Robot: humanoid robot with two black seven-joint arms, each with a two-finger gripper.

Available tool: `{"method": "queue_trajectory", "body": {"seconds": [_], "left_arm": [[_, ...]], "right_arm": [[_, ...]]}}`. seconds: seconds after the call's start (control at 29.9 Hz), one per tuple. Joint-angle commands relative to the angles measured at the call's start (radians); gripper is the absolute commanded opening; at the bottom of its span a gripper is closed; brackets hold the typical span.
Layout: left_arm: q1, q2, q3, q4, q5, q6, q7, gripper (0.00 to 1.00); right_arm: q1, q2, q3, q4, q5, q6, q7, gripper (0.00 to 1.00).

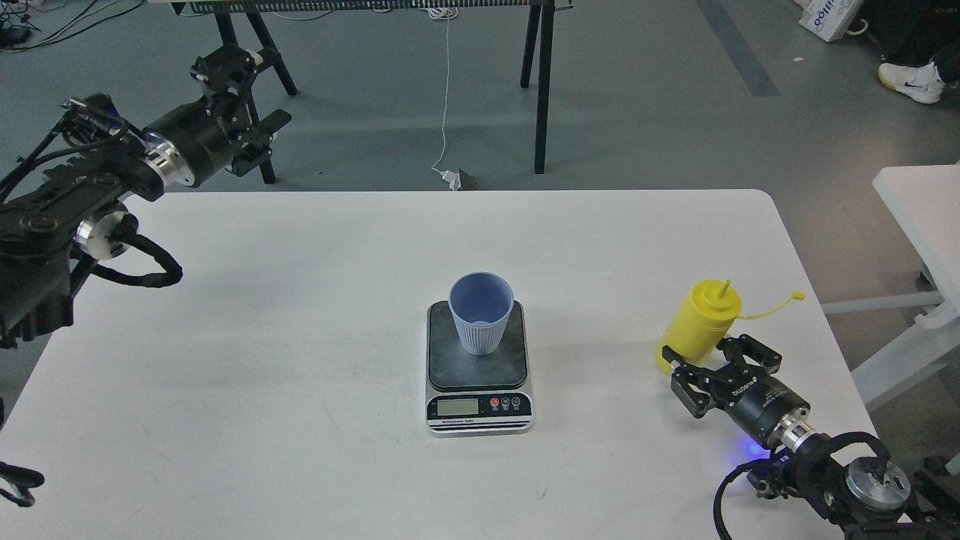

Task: Pour seasoning into cup on scale with both arms
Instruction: 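Lift the yellow bottle and carry it above the blue cup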

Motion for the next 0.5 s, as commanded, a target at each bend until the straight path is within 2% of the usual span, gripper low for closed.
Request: {"method": "queue_trajectory", "body": {"seconds": [0.0,0.07,0.23,0.37,0.47], "left_arm": [[0.0,0.0,0.0,0.0,0.0,0.0,0.0,0.92],[0.0,0.0,-0.002,0.0,0.0,0.0,0.0,0.92],[0.002,-0.002,-0.002,0.0,0.0,0.0,0.0,0.92],[0.014,-0.003,-0.017,0.002,-0.011,0.0,0.0,0.92],[0.04,-0.005,-0.083,0.002,-0.029,0.0,0.0,0.92]], "right_arm": [[0.011,-0.007,0.016,0.011,-0.016,0.0,0.0,0.04],[0.049,-0.035,0.024,0.019,-0.016,0.0,0.0,0.02],[0.297,-0.159,0.01,0.023,-0.034,-0.021,0.0,0.02],[0.589,-0.192,-0.028,0.022,-0.245,-0.166,0.0,0.02],[0.747,-0.176,-0.095,0.026,-0.478,-0.208,0.0,0.02]]}}
